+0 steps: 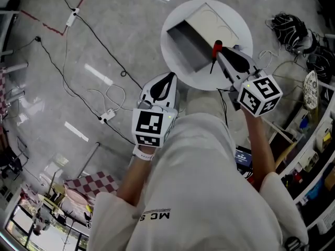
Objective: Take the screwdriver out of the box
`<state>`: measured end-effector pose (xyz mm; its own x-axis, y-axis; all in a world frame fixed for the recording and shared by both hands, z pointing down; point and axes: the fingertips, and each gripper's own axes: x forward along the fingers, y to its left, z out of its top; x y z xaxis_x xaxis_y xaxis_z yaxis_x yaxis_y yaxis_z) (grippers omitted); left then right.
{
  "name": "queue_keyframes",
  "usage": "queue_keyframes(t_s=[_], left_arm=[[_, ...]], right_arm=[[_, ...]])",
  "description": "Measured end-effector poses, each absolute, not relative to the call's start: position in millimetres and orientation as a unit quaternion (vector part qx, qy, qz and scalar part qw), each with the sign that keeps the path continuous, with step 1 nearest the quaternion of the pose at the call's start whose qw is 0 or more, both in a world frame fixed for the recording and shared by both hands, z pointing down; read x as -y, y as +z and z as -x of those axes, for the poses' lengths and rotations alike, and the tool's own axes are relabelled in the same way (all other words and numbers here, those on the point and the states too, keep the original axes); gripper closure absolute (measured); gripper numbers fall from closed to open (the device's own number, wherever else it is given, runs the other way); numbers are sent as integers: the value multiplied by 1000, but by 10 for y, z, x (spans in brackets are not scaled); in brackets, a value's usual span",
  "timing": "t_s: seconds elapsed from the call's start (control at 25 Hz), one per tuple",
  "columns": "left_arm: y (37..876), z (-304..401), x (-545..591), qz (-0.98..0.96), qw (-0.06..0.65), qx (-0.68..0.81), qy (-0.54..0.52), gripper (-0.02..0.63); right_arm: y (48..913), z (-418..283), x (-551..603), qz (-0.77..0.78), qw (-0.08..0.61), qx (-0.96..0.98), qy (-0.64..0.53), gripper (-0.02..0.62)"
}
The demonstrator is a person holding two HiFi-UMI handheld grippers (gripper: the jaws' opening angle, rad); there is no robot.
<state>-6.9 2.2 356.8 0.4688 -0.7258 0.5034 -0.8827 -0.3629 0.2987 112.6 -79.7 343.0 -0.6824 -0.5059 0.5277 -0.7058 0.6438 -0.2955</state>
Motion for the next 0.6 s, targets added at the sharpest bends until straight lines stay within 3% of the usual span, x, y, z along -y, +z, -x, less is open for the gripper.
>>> queue_keyframes(t_s=[0.6], left_arm=[[2820,229,132,-830,207,508,99,597]], right_arm=[[2620,-1320,609,-364,145,900,190,471]])
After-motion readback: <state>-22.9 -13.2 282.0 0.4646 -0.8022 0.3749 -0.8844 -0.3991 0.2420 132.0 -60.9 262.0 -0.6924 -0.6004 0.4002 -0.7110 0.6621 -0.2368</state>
